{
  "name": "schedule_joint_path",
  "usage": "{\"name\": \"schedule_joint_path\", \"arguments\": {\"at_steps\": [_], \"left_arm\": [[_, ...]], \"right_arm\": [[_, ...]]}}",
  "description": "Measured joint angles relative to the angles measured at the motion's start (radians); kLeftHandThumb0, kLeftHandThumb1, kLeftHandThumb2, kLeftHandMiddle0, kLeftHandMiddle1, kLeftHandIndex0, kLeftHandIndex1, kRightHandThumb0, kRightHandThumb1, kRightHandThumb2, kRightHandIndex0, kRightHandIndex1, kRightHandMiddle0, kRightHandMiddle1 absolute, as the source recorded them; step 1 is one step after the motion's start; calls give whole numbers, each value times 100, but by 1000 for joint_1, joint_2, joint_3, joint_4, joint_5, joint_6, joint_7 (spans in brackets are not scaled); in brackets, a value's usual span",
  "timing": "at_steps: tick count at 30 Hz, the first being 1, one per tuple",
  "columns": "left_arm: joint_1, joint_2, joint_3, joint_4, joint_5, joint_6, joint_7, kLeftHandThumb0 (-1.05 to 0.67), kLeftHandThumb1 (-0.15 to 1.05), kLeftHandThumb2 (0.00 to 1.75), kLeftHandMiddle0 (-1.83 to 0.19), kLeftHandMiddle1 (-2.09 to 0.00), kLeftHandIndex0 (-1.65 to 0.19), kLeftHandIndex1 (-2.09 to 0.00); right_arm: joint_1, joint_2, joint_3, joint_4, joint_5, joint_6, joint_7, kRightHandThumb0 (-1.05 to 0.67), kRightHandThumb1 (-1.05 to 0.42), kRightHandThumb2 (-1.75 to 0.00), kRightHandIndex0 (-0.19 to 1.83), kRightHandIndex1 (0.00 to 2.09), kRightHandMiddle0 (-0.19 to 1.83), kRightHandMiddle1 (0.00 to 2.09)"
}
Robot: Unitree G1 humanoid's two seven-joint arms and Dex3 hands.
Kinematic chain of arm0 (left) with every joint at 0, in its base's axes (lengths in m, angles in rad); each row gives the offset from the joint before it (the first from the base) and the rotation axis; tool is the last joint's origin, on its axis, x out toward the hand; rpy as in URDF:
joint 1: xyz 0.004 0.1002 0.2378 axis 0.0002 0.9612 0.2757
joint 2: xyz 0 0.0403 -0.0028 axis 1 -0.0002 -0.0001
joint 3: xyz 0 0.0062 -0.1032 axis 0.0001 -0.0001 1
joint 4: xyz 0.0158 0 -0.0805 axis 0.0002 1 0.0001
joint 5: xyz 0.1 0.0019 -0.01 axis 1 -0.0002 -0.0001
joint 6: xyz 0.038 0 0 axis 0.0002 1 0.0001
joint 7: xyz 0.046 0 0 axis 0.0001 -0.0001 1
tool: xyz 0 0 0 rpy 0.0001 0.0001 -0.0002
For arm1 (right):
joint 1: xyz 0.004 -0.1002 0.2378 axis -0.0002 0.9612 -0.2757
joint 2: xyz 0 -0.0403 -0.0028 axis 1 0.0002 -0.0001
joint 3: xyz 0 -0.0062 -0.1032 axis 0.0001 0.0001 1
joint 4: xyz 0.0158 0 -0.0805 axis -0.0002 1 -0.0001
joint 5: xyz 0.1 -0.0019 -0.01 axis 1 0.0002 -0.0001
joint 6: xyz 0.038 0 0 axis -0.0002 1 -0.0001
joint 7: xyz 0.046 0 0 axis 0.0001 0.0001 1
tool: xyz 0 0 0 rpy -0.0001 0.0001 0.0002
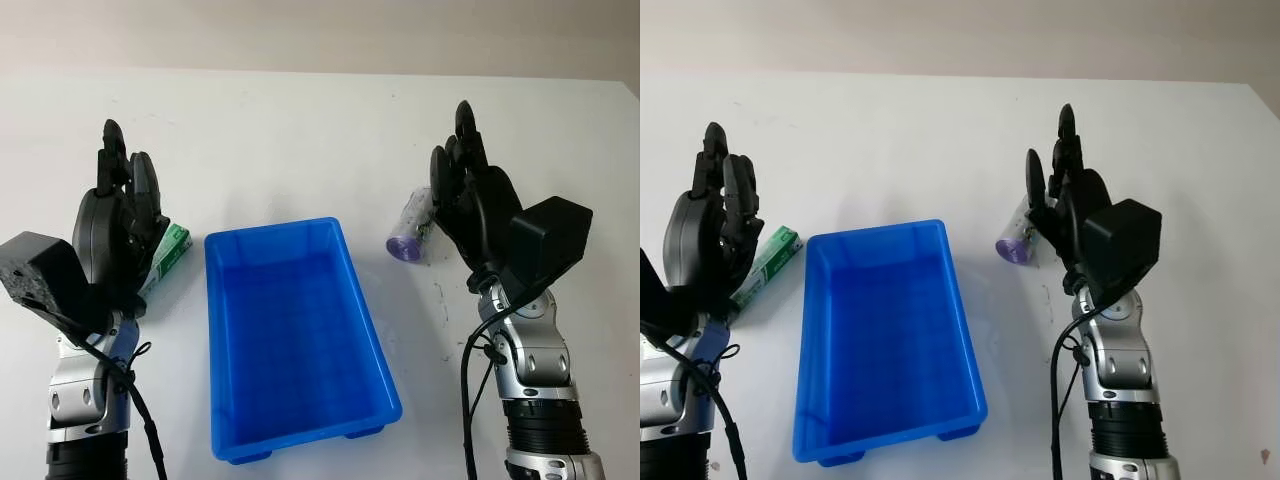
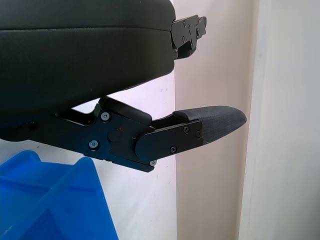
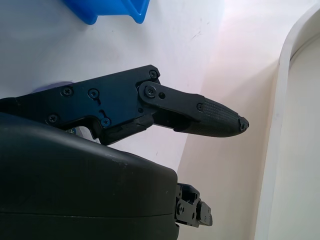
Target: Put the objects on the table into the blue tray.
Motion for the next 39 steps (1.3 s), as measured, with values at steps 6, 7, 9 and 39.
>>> {"name": "schedule_joint_path", "arguments": {"at_steps": [6,7,9,39], "left_arm": [[1,-1,-2,1,-3,-1,-4,-79,105,66,19,-5,19,0],[1,-1,-2,1,-3,-2,-5,-78,105,66,19,-5,19,0],[1,-1,-2,1,-3,-5,-7,-79,105,65,18,-6,19,-1],[1,20,9,14,2,12,-15,-79,105,65,19,-4,19,0]], "right_arm": [[-78,-159,-2,52,-48,-78,105,-81,-105,-42,-19,0,-19,0],[-108,-187,-4,75,-50,-95,128,-81,-105,-32,-19,0,-19,0],[-167,-241,-10,126,-45,-113,184,-78,-103,-14,-19,0,-19,0],[-553,-716,398,572,-798,-827,225,-45,-74,-6,5,8,9,8]]}}
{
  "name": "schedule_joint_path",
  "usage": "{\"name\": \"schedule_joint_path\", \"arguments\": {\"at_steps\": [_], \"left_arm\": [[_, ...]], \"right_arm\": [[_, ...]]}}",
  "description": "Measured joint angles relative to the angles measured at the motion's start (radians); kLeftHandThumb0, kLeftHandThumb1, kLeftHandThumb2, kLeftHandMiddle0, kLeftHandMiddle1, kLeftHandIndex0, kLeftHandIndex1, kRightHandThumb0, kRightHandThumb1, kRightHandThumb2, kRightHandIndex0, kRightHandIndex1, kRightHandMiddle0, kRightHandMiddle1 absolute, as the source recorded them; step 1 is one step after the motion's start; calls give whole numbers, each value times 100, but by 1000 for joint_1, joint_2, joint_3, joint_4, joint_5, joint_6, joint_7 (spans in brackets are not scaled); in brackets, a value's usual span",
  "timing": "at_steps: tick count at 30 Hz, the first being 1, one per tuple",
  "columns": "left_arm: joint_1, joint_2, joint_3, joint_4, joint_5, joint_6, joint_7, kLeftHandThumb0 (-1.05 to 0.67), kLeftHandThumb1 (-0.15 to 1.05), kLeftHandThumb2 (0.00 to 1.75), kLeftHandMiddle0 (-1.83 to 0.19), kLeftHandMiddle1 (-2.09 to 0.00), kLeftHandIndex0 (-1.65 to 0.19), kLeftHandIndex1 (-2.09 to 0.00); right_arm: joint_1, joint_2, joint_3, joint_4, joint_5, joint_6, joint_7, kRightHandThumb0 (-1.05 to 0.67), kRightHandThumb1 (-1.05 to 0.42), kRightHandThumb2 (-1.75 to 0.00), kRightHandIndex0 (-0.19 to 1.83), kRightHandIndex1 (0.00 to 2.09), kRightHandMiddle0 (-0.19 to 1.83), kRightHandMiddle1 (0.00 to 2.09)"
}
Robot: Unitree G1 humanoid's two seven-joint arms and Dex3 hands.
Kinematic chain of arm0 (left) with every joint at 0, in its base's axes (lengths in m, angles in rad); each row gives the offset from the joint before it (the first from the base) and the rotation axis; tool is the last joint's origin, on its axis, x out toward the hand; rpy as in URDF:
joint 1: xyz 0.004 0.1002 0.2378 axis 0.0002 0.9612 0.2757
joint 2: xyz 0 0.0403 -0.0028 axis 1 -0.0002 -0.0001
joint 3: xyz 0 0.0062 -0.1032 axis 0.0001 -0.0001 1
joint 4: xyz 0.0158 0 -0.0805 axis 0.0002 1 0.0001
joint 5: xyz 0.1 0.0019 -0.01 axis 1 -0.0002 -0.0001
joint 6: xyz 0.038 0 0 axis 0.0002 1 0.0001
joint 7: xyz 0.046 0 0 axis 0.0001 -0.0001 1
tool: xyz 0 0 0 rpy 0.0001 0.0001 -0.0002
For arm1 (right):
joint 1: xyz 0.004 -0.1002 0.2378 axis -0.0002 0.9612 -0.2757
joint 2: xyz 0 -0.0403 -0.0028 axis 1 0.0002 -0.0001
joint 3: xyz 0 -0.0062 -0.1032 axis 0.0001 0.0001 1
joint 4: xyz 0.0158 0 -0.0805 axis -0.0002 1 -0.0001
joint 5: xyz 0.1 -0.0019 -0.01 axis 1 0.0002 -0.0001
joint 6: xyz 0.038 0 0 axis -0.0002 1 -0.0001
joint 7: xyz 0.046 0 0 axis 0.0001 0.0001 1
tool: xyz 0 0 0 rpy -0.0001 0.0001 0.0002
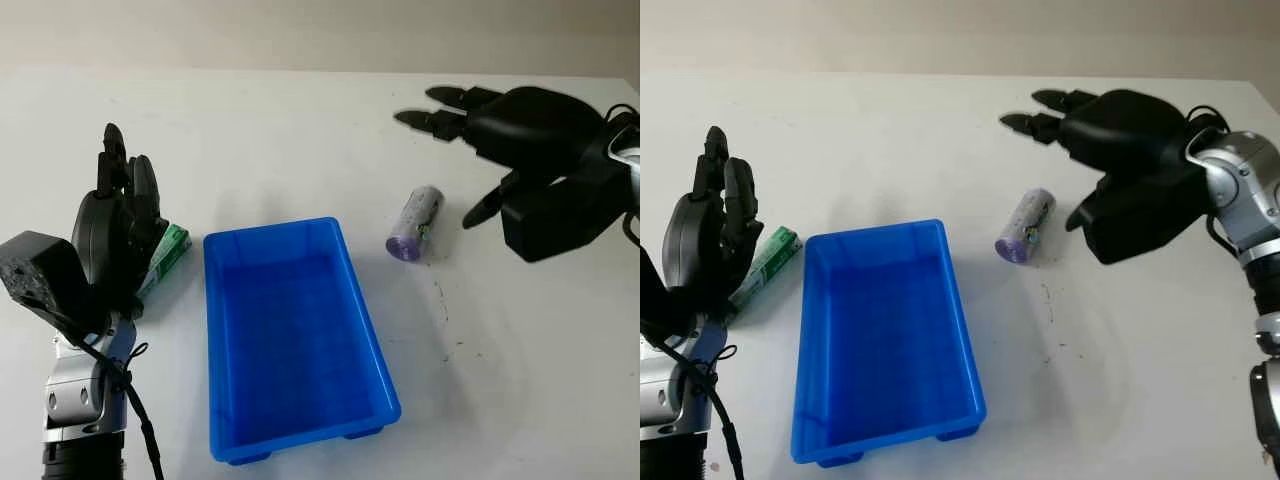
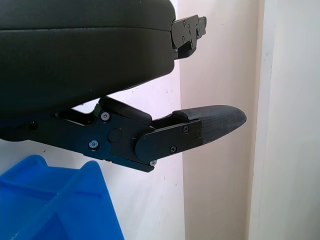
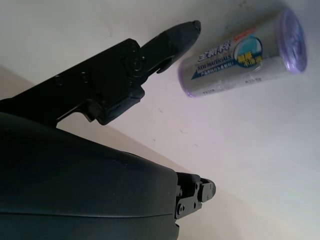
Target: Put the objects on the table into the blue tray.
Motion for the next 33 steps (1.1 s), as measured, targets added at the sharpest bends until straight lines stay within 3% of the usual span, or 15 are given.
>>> {"name": "schedule_joint_path", "arguments": {"at_steps": [13,33], "left_arm": [[-6,0,-2,11,0,0,-1,-78,105,64,19,-3,19,0],[-5,0,-2,-7,2,11,13,-78,105,64,18,-5,19,-2]], "right_arm": [[-55,14,97,133,-115,-141,-158,-39,-74,-5,14,9,17,8],[-90,116,189,298,-131,-180,-238,-30,-82,-6,19,8,21,7]]}}
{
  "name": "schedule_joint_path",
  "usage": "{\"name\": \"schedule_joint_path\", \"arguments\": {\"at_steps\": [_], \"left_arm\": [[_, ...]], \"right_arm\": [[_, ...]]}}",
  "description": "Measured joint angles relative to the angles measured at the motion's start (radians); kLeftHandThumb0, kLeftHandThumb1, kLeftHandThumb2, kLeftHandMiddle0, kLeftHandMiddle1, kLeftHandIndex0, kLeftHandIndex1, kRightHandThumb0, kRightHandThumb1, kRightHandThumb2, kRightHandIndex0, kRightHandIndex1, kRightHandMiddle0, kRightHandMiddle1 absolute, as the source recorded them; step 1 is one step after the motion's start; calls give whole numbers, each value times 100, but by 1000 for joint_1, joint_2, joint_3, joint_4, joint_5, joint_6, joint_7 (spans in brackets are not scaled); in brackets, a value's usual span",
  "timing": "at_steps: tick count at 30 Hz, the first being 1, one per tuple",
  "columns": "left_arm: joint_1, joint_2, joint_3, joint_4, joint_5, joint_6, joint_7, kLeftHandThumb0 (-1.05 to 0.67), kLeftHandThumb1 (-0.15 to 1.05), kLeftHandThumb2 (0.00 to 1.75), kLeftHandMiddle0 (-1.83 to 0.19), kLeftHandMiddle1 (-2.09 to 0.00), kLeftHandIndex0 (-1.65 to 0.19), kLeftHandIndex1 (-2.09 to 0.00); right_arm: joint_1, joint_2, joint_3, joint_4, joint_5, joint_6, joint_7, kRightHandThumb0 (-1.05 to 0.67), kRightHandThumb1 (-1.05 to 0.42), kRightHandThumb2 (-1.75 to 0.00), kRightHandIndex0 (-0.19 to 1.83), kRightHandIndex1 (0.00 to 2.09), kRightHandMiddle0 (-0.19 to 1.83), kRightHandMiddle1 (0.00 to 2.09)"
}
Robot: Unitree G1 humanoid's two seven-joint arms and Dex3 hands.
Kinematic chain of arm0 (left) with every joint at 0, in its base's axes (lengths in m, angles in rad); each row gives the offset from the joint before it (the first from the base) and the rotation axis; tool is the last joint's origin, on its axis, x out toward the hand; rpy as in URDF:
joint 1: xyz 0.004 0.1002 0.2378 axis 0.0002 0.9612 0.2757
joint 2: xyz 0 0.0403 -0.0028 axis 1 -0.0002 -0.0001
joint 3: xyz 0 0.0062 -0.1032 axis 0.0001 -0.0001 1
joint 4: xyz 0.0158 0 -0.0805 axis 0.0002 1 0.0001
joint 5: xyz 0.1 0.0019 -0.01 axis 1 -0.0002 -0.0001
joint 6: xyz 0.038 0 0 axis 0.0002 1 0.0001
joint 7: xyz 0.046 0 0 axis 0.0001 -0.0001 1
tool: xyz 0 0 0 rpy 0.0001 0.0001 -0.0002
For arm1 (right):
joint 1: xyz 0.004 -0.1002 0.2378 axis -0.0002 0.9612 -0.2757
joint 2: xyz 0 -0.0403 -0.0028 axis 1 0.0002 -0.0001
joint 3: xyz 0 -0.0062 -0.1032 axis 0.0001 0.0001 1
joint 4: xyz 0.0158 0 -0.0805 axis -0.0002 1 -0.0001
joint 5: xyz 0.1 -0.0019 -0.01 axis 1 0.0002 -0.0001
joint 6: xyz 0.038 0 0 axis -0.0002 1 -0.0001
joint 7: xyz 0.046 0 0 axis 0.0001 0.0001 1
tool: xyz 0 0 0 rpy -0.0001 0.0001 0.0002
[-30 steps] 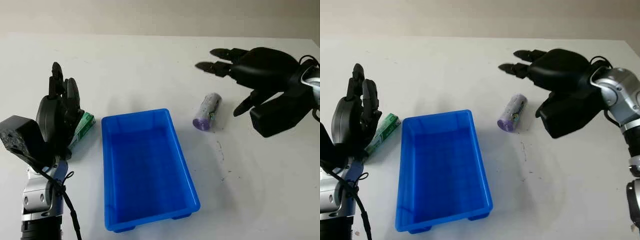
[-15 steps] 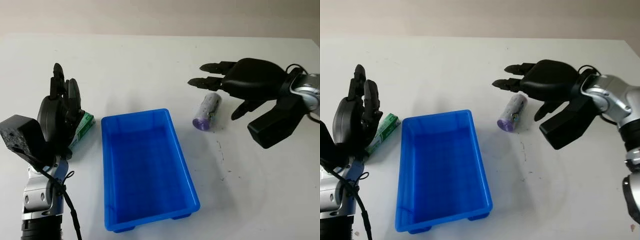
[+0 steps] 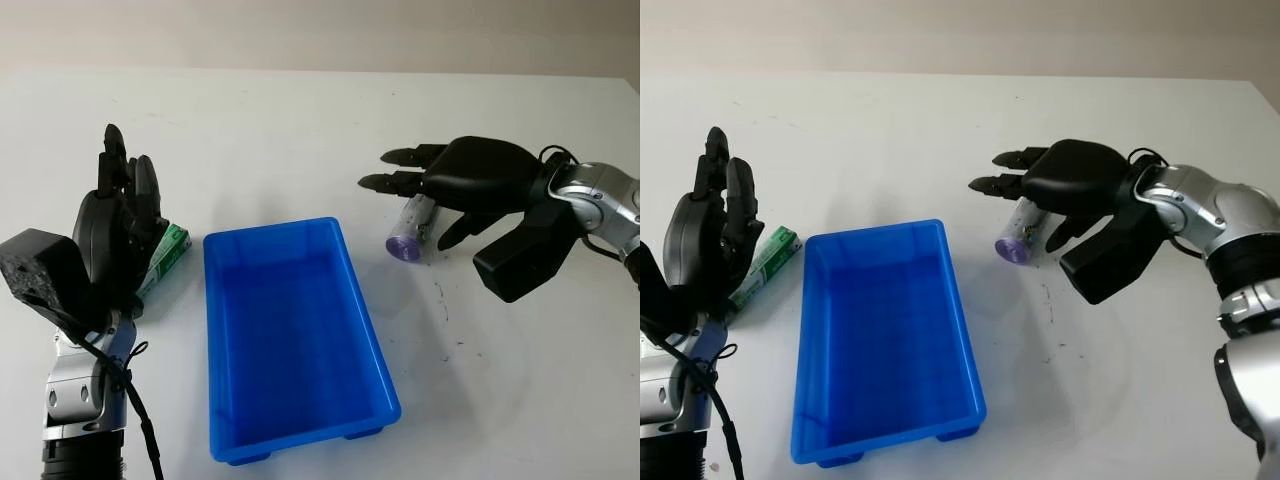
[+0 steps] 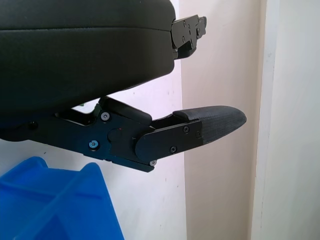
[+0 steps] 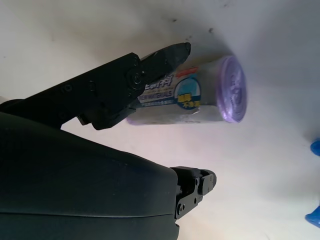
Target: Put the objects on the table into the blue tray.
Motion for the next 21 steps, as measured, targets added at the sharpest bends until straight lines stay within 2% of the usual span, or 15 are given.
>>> {"name": "schedule_joint_path", "arguments": {"at_steps": [4,7,13,14,15,16,17,18,20,21], "left_arm": [[1,2,1,-6,1,0,-3,-78,105,65,18,-5,19,-1],[2,3,5,-7,0,0,-5,-78,105,65,18,-5,19,-1],[4,4,11,-15,-2,2,-3,-78,105,64,17,-6,19,-1],[4,4,11,-17,-2,2,-4,-78,105,64,18,-5,19,-1],[4,4,11,-18,-4,2,-6,-77,105,64,18,-5,19,0],[5,4,12,-18,-5,2,-8,-77,105,64,18,-5,19,0],[5,4,12,-18,-5,2,-9,-77,105,64,18,-5,19,0],[5,4,12,-18,-5,2,-11,-78,105,64,18,-5,19,0],[6,4,12,-18,-6,3,-11,-78,105,64,18,-5,19,0],[6,4,13,-18,-6,5,-11,-78,105,63,18,-5,19,0]], "right_arm": [[0,11,25,36,-22,-9,-57,-29,-83,-6,24,10,26,8],[0,16,48,64,-53,-16,-121,-23,-89,-7,37,15,35,12],[-22,16,105,128,-117,-38,-247,-23,-99,-8,54,22,50,21],[-26,17,117,140,-132,-38,-271,-24,-101,-7,56,25,51,29],[-29,17,130,151,-148,-38,-305,-24,-101,-6,57,42,37,75],[-32,18,142,160,-167,-38,-347,-25,-101,-6,50,66,27,105],[-37,20,154,169,-180,-38,-383,-26,-101,-6,41,93,21,126],[-42,22,167,178,-197,-36,-417,-28,-101,-5,31,128,15,148],[-55,25,188,189,-224,-27,-460,-32,-102,-5,29,158,15,167],[-62,27,201,194,-238,-16,-480,-33,-102,-5,29,165,15,172]]}}
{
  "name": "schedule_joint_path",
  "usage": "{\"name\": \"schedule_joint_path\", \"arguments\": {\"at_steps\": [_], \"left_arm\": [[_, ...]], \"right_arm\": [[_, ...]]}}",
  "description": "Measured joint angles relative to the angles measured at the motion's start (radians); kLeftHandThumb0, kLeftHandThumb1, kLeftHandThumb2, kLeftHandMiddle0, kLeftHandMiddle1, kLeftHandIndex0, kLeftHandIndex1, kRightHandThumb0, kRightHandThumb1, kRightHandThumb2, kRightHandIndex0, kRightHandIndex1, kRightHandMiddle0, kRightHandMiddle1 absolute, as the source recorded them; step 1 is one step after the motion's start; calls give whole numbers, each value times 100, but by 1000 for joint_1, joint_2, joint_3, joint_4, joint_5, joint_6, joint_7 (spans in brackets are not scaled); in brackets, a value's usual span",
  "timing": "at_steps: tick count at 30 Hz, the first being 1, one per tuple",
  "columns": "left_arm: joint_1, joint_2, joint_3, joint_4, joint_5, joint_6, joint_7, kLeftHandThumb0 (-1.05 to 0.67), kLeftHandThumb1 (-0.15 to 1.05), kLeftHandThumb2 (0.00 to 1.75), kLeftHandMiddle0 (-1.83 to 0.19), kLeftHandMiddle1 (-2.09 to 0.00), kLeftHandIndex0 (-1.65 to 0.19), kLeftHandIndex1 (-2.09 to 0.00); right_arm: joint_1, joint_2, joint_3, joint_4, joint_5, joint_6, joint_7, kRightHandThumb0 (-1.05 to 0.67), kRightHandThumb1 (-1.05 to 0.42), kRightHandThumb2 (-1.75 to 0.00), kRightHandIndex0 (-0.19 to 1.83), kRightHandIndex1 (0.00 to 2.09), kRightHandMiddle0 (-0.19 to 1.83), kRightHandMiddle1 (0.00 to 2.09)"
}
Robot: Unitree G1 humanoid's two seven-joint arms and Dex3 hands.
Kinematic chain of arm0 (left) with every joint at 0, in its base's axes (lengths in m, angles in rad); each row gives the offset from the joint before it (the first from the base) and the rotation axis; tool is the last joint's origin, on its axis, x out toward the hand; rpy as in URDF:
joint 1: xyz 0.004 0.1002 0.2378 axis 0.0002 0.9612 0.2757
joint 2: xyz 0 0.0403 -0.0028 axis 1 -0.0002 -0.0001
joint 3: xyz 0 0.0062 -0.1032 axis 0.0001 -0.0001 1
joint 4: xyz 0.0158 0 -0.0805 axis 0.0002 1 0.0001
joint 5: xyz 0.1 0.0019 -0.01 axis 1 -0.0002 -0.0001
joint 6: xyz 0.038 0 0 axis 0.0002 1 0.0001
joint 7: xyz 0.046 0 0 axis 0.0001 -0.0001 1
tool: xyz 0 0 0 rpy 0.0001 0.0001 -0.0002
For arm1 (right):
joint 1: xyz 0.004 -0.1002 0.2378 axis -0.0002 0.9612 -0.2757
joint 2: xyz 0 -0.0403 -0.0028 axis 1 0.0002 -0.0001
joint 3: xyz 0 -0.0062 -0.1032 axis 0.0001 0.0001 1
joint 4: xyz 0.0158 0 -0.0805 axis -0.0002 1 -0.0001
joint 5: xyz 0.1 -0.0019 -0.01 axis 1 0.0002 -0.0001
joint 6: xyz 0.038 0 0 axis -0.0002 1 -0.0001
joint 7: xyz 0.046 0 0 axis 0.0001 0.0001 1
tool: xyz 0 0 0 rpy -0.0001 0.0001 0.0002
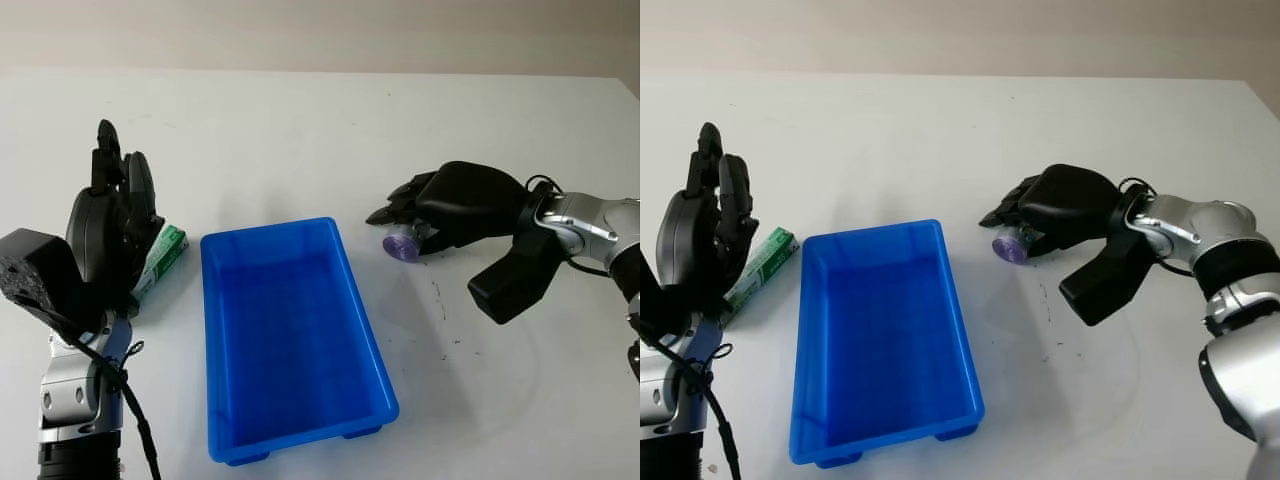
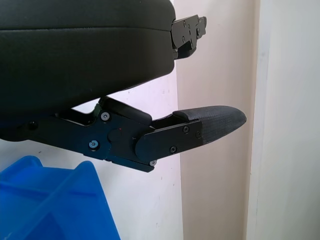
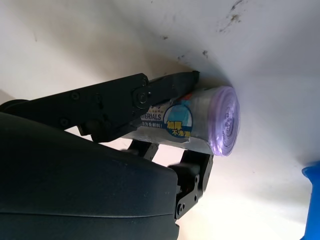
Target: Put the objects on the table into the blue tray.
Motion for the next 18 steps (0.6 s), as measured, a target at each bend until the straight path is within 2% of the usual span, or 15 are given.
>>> {"name": "schedule_joint_path", "arguments": {"at_steps": [1,2,3,4,5,7,8,10,13,15,18], "left_arm": [[0,0,0,0,0,1,0,-78,105,63,18,-6,19,0],[0,0,1,0,0,1,0,-78,105,63,17,-6,19,-1],[1,0,1,0,0,1,0,-78,105,63,17,-6,19,-1],[1,0,1,0,0,1,0,-78,105,63,17,-6,19,-1],[1,0,1,0,0,1,0,-78,105,63,17,-6,19,-1],[1,0,1,0,0,1,1,-78,105,63,17,-6,19,-2],[1,0,1,0,1,1,1,-78,105,63,17,-6,19,-2],[1,0,1,0,1,1,0,-78,105,64,18,-5,19,-1],[1,0,0,0,1,1,1,-77,105,64,17,-5,19,-1],[1,0,0,0,1,1,3,-77,105,64,17,-5,19,-2],[1,0,-1,0,1,1,5,-77,105,64,17,-5,19,-2]], "right_arm": [[-5,1,10,1,-12,12,-13,-41,-102,-5,38,188,22,177],[-10,2,20,1,-26,31,-26,-46,-102,-5,45,198,26,175],[-14,3,27,1,-36,46,-34,-48,-102,-5,48,204,29,174],[-17,3,35,-1,-47,64,-47,-52,-103,-6,63,207,37,179],[-18,4,43,-5,-57,82,-65,-53,-104,-7,75,208,41,194],[-18,4,58,-9,-76,114,-110,-54,-105,-15,103,209,68,206],[-17,4,63,-8,-83,125,-128,-54,-105,-17,108,209,75,208],[-15,5,68,-6,-84,137,-147,-53,-105,-22,112,209,85,209],[-12,10,48,0,-26,136,-125,-48,-105,-19,102,209,81,209],[-10,14,4,-8,51,128,-97,-46,-105,-16,97,209,78,209],[-15,19,-71,-54,155,120,-61,-42,-105,-13,100,209,77,209]]}}
